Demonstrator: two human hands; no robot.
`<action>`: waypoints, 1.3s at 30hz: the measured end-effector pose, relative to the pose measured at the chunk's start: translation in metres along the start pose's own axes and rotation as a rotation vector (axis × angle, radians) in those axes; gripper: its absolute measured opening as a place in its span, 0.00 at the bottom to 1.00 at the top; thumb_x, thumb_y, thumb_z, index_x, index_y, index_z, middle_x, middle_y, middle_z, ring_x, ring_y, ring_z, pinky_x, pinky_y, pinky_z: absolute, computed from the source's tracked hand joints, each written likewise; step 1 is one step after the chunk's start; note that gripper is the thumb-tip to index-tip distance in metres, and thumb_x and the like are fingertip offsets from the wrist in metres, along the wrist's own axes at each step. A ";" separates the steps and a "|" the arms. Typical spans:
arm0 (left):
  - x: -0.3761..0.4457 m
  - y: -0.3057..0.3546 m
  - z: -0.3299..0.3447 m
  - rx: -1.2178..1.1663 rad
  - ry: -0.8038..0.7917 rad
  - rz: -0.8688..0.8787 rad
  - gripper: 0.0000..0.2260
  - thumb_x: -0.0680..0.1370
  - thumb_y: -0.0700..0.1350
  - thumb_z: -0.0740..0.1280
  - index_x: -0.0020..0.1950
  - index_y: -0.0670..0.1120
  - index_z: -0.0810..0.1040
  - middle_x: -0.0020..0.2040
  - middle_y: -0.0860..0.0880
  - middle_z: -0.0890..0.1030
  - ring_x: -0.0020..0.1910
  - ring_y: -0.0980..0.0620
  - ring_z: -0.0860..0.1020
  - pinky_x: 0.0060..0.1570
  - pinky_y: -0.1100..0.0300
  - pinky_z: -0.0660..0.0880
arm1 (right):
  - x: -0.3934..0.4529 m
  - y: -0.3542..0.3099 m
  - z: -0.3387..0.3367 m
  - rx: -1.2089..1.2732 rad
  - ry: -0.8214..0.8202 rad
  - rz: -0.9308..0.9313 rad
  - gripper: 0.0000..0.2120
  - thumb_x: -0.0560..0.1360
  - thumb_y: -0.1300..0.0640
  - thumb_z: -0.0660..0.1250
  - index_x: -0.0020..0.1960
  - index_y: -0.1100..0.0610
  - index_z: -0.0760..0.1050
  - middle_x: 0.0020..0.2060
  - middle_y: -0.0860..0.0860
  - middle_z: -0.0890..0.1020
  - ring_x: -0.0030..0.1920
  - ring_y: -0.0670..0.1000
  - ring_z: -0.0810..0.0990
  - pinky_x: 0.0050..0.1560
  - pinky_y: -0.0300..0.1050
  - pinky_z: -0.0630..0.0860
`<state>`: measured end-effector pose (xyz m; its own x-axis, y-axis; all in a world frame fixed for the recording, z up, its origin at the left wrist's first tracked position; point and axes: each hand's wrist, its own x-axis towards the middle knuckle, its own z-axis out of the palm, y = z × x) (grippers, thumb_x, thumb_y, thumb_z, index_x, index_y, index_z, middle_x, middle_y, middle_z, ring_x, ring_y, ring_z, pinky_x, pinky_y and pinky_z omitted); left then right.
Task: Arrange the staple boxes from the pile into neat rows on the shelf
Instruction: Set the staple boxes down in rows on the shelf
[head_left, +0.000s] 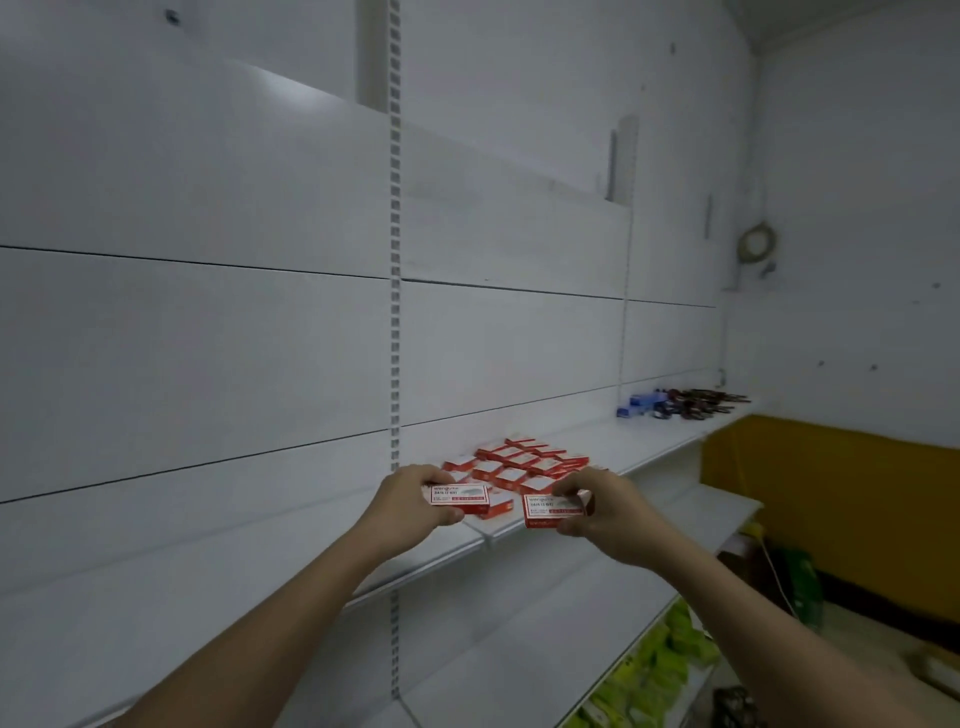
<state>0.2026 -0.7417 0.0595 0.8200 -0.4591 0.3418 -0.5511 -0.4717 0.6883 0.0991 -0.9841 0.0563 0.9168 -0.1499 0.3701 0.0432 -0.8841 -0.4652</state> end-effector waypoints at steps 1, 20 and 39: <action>0.011 0.002 0.014 -0.001 -0.014 0.002 0.19 0.70 0.44 0.76 0.61 0.47 0.78 0.55 0.50 0.80 0.45 0.56 0.78 0.39 0.70 0.70 | 0.003 0.015 0.000 0.002 -0.001 0.018 0.19 0.70 0.53 0.74 0.59 0.48 0.76 0.53 0.44 0.76 0.46 0.43 0.76 0.44 0.34 0.74; 0.296 0.002 0.205 0.172 -0.109 0.052 0.21 0.68 0.49 0.77 0.58 0.48 0.78 0.50 0.55 0.73 0.45 0.57 0.73 0.36 0.68 0.67 | 0.218 0.260 -0.026 -0.163 -0.044 0.128 0.17 0.72 0.54 0.72 0.60 0.49 0.75 0.54 0.46 0.78 0.45 0.44 0.76 0.45 0.36 0.74; 0.320 0.021 0.300 0.480 -0.029 -0.318 0.17 0.74 0.46 0.72 0.62 0.51 0.77 0.60 0.52 0.78 0.51 0.56 0.75 0.48 0.67 0.71 | 0.331 0.372 0.031 0.150 -0.479 -0.304 0.12 0.72 0.53 0.71 0.48 0.47 0.69 0.55 0.47 0.77 0.45 0.44 0.77 0.43 0.35 0.74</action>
<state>0.4069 -1.1241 -0.0091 0.9559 -0.2564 0.1436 -0.2926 -0.8755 0.3846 0.4311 -1.3484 -0.0191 0.9301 0.3484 0.1165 0.3563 -0.7784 -0.5169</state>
